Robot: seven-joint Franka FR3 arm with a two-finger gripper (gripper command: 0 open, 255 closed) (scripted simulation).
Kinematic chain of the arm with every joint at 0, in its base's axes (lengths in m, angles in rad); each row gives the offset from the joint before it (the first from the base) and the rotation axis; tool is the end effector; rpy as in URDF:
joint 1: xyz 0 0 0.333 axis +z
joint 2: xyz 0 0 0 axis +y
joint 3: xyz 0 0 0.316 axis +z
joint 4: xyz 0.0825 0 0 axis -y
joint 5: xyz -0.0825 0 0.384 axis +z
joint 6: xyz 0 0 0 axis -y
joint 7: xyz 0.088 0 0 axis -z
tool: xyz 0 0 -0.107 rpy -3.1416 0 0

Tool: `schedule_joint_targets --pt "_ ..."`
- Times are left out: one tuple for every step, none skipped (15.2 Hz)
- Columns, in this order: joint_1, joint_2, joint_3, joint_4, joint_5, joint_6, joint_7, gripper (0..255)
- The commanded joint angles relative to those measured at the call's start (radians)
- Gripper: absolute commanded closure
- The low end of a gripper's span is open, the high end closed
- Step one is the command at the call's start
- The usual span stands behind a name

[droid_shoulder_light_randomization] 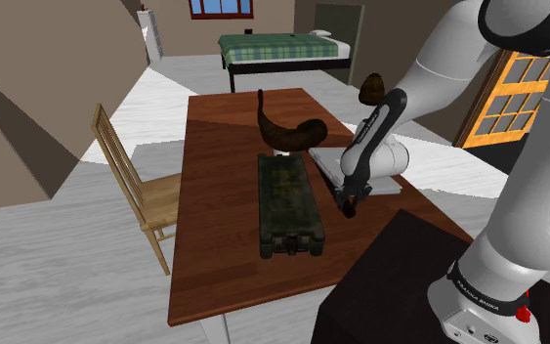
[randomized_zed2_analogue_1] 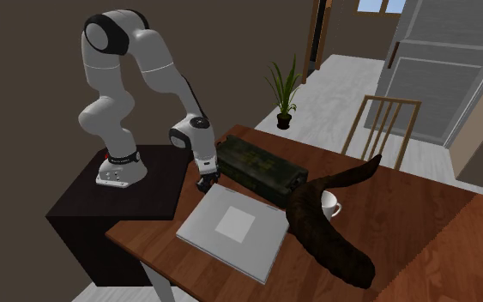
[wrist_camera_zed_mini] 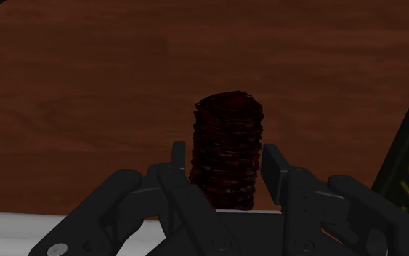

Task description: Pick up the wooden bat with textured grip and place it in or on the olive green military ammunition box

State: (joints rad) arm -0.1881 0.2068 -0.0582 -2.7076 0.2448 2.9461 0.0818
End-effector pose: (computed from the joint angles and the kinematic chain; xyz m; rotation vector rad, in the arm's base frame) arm 0.3856 -0.1149 0.1655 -2.9810 0.8670 -0.0564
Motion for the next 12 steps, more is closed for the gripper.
schedule_joint_targets --pt "0.012 -0.030 -0.016 -0.006 -0.021 -0.024 0.016 255" --pt "0.018 -0.049 -0.025 -0.009 -0.034 -0.039 0.026 255" --pt "0.024 -0.067 -0.034 -0.012 -0.048 -0.054 0.037 255" --pt "0.028 -0.086 -0.041 -0.015 -0.062 -0.070 0.048 255" --pt "0.031 -0.104 -0.048 -0.017 -0.076 -0.085 0.059 255" --pt "0.033 -0.122 -0.053 -0.019 -0.089 -0.101 0.069 255" --pt "0.035 -0.141 -0.057 -0.021 -0.102 -0.117 0.079 255" --pt "0.035 -0.158 -0.061 -0.022 -0.115 -0.133 0.089 255" --pt "0.036 -0.176 -0.064 -0.024 -0.126 -0.149 0.098 255" --pt "0.035 -0.194 -0.066 -0.024 -0.137 -0.166 0.106 255" --pt "0.034 -0.211 -0.067 -0.025 -0.147 -0.182 0.114 255" --pt "0.033 -0.228 -0.068 -0.025 -0.157 -0.199 0.121 255"
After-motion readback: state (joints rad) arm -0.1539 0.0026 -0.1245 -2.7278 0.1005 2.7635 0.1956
